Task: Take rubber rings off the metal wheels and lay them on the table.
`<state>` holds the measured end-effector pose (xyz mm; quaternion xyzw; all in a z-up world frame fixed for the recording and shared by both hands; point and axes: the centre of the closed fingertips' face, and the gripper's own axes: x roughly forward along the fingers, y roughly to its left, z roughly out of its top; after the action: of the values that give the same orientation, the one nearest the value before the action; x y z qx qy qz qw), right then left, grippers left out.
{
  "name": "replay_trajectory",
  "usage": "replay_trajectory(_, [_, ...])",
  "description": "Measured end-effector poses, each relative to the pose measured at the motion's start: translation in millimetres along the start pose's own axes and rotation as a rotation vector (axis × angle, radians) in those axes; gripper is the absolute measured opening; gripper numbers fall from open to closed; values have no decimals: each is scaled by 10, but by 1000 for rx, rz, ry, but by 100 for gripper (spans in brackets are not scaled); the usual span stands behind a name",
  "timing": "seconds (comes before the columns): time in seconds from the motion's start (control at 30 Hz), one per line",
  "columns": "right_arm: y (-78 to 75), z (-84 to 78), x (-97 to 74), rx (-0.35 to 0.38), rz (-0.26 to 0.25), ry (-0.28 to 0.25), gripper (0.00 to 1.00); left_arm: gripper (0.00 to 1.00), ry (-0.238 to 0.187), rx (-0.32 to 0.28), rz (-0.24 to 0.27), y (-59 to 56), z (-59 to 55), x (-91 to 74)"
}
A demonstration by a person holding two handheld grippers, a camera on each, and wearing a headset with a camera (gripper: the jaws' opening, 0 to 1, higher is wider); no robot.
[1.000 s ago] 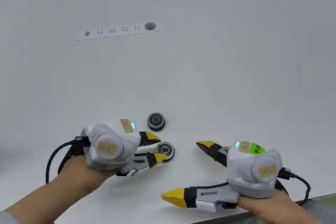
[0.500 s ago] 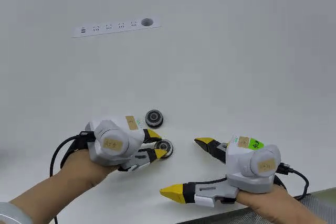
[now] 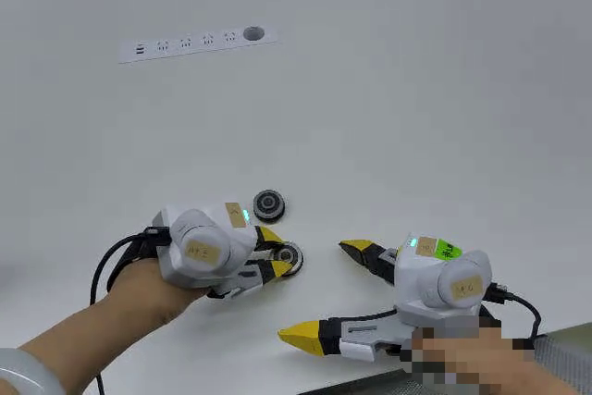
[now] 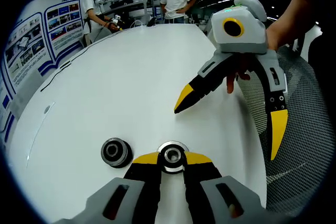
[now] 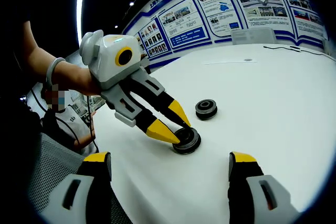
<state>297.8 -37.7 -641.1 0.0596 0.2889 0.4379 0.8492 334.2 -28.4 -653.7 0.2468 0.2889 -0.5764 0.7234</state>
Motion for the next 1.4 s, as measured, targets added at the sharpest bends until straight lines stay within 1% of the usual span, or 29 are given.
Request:
replay_trajectory(0.2, [-1,0,5,9,1,-5,94,14,7,24,-10,-15,-4,2])
replay_trajectory(0.5, [27,46,18,29,14,-19,93,14,14,19,-19,-11,-7,4])
replay_trajectory(0.73, [34,90,68,51,33,-25,92,13,16,29,-22,-7,-9,7])
replay_trajectory(1.03, [39,185,125,131,61,-47,90,13,13,32,-30,-6,-9,12])
replay_trajectory(1.17, [55,194,143,164,78,-40,89,13,12,31,-31,-6,-10,14])
replay_trajectory(1.4, [68,249,162,210,97,-45,88,13,10,32,-32,-6,-11,17])
